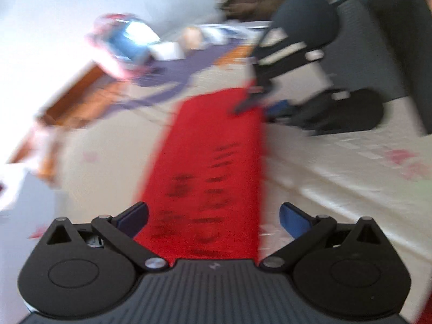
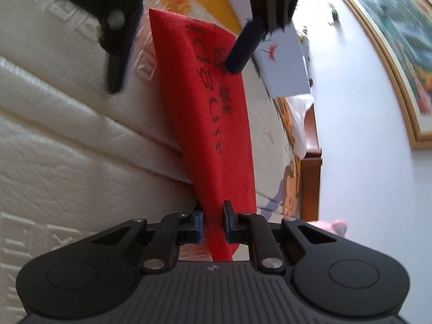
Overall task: Fold shopping bag
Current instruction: 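Close the right gripper on the folded red bag's end, then lift the folded red bag with the right gripper toward the white box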
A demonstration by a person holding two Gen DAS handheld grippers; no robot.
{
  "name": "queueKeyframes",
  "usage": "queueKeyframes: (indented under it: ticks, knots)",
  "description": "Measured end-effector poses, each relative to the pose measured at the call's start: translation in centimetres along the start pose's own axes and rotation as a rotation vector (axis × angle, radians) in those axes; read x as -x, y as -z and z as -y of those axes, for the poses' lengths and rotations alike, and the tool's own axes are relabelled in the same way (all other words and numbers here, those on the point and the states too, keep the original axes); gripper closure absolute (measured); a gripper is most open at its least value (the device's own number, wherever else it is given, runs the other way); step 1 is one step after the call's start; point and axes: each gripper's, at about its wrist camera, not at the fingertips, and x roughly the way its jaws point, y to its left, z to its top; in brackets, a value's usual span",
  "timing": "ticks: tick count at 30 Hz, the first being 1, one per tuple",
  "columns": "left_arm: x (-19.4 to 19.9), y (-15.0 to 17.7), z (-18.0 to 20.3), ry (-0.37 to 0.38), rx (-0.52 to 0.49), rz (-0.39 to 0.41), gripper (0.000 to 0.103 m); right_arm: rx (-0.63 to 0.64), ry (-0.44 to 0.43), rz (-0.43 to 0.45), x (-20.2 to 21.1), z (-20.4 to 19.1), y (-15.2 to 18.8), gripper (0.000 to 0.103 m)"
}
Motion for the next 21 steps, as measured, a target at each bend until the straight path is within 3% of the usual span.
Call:
queueKeyframes:
  ticks: [4,6,8,9,13,14,15,17,19,21]
  knots:
    - [0.3,0.6,1.9,-0.225,-0.044,0.038,0.001,-0.017,0.001,0.003,0.2,-0.1,-0.2,0.088]
    - [0.1,1.0,4.0,-0.355,-0.16,0.054,0.001,-0.026,0.001,0.004,0.2,-0.1,-0.3,0.088]
    - [-0.1,1.0,5.3,-0.404,-0.238,0.063,0.004,-0.034,0.002,0.005,0.3,-0.1,-0.5,0.088]
    - [-0.2,1.0,5.6,-0.416,-0.263,0.065,0.009,-0.038,0.002,0.006,0.4,-0.1,-0.5,0.088]
    - [-0.9,0.3,5.0,-0.343,-0.259,0.02,0.032,-0.044,0.011,0.011,0.9,-0.4,-0.4,0.088]
    - [-1.4,0.1,4.7,-0.318,-0.249,0.001,0.048,-0.044,0.019,0.014,0.8,-0.3,-0.3,0.088]
    - [-1.8,0.0,4.4,-0.297,-0.235,-0.019,0.058,-0.044,0.029,0.016,0.7,-0.2,-0.2,0.088]
    - [-2.1,0.0,3.9,-0.278,-0.206,-0.013,0.062,-0.045,0.047,0.022,0.4,0.1,-0.1,0.088]
    - [-2.3,0.0,3.7,-0.264,-0.182,-0.004,0.077,-0.043,0.07,0.03,0.4,0.1,0.0,0.088]
    - [-2.4,0.2,3.7,-0.26,-0.167,0.007,0.08,-0.037,0.093,0.04,0.5,-0.1,0.1,0.088]
